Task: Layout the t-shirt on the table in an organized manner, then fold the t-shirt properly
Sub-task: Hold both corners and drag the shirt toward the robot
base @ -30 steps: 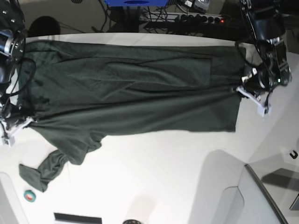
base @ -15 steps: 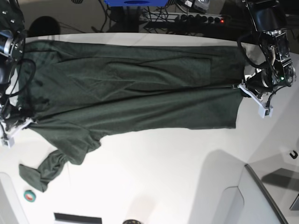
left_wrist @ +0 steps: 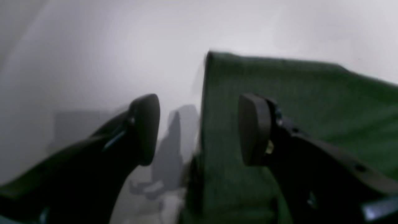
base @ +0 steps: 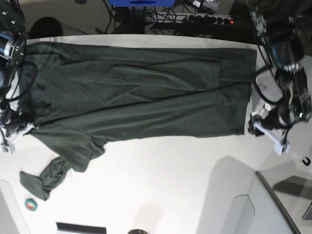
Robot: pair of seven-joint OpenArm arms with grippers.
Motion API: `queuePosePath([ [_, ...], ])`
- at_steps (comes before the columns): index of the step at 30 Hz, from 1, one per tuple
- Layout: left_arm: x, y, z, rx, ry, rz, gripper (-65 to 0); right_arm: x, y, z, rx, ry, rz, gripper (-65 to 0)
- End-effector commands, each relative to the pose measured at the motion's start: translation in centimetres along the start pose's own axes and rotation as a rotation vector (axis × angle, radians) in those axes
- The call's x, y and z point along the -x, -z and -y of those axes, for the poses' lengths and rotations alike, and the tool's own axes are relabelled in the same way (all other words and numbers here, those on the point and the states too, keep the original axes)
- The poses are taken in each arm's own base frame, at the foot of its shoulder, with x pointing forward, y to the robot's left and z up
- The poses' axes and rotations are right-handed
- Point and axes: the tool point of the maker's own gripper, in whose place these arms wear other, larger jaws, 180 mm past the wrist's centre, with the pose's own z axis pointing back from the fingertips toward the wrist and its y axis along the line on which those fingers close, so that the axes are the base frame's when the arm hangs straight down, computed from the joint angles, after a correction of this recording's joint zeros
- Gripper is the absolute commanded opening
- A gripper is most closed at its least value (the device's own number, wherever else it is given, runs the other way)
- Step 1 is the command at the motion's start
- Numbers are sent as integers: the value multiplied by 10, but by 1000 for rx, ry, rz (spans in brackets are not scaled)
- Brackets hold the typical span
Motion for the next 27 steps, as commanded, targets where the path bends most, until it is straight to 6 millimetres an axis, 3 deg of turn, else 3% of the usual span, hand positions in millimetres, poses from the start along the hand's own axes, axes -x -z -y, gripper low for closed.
queuePosePath([
  [1, -27, -1, -9, -26, -1, 57, -265, -29, -7, 7, 9, -9, 67, -648],
  [4, -42, 21, -15, -60, 1, 58, -267, -29, -7, 7, 9, -10, 67, -648],
  [10, -42, 49, -3, -13, -57, 27, -267, -29, -7, 7, 9, -10, 68, -648],
  [14, -35, 54, 6, 4, -62, 12, -267, -30, -7, 7, 9, -11, 70, -648],
  [21, -4, 60, 5, 1, -62, -35, -267, -31, -7, 7, 9, -11, 73, -648],
  [27, 2, 64, 17, 21, -63, -46, -272, -31, -7, 6, 8, -11, 72, -648],
])
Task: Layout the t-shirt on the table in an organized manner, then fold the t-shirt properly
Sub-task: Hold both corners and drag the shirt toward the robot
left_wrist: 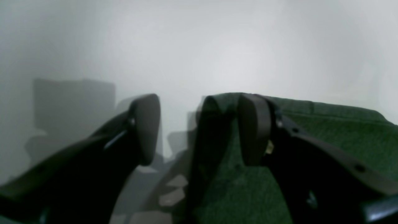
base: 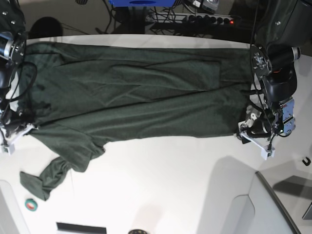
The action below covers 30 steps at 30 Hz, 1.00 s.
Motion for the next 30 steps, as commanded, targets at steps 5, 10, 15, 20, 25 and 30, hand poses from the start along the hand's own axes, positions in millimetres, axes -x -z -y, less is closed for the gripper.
queuePosePath([
  [5, 6, 1, 1, 1, 3, -18, -487, -28, -7, 7, 8, -9, 69, -648],
  [10, 5, 4, 10, 15, 1, 5, -650, -28, -7, 7, 8, -9, 69, -648],
  [15, -10, 3, 17, 27, 0, 34, -650, -32, -7, 6, 8, -10, 76, -648],
  [20, -59, -19, 18, 8, 44, 124, -650, -46, -8, 4, 2, -13, 102, -650],
  [25, -97, -43, 21, -14, 87, 199, -650, -62, -10, 2, 1, -14, 164, -650],
  [30, -113, -50, 25, -11, 92, 216, -650, -73, -12, 1, -1, -15, 186, -650],
])
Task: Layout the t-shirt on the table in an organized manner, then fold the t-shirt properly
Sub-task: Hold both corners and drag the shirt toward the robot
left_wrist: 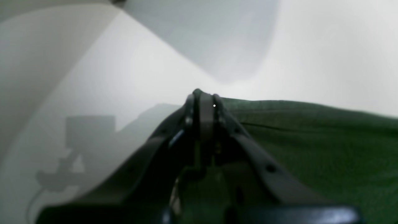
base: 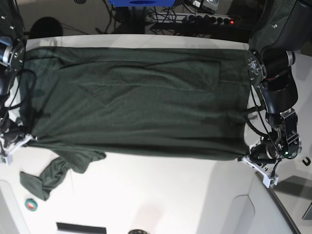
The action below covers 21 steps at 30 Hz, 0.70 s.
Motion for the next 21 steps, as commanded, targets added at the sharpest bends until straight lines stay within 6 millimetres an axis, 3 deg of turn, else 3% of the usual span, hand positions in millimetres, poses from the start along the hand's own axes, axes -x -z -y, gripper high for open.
queuePosePath([
  [1, -31, -9, -5, -11, 3, 71, -650, -37, -8, 6, 7, -14, 91, -650],
  [9, -48, -17, -2, 73, -109, 146, -650, -60, -16, -4, -39, -76, 149, -650],
  [13, -45, -16, 0, 92, -132, 148, -650, -57, -16, -5, -41, -77, 142, -650],
  [16, -28, -15, -2, 88, -127, 102, -650, -47, -15, -3, -41, -76, 124, -650],
  [21, -23, -44, -5, 42, -30, 109, -650, -34, -15, -1, -40, -76, 102, -650],
])
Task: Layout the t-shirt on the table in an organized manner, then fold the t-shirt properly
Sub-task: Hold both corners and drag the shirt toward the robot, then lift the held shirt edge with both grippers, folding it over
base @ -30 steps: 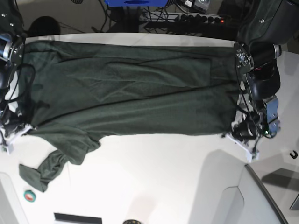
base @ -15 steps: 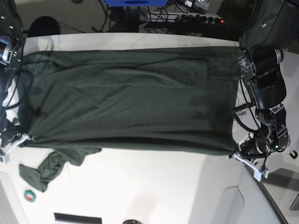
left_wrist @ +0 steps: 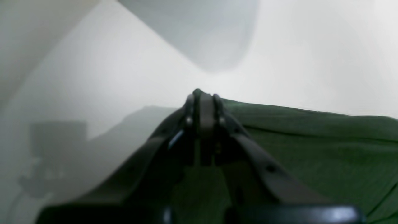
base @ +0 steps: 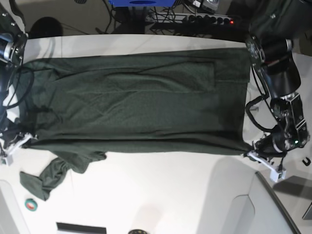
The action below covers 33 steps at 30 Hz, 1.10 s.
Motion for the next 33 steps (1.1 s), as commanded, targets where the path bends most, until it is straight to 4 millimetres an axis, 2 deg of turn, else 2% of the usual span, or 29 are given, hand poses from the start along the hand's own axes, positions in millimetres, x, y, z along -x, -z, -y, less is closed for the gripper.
queuePosePath([
  [1, -27, -14, -4, -16, 27, 69, -650, -28, -6, 8, 6, -8, 74, -650],
  [7, 3, -41, 3, -51, 113, 42, -650, -18, -8, 11, 13, -4, 63, -650],
  [13, 35, -52, -2, -75, 152, 7, -650, -26, -23, 14, 38, -64, 106, -650],
  [16, 50, -57, -3, -80, 164, -12, -650, -13, -26, 15, 45, -76, 72, -650],
  [21, 73, -62, 8, 10, 102, -21, -650, -1, -34, 17, 60, -106, 55, -650],
  [27, 105, -63, 5, 12, 93, -83, -650, 19, -38, 19, 65, -113, 22, -650],
  [31, 115, -66, 1, 4, 94, -100, -650, 26, -40, 17, 41, -61, 37, -650],
  [33, 108, -76, -9, -23, 85, -70, -650, 25, -41, 17, 36, -49, 43, -650],
])
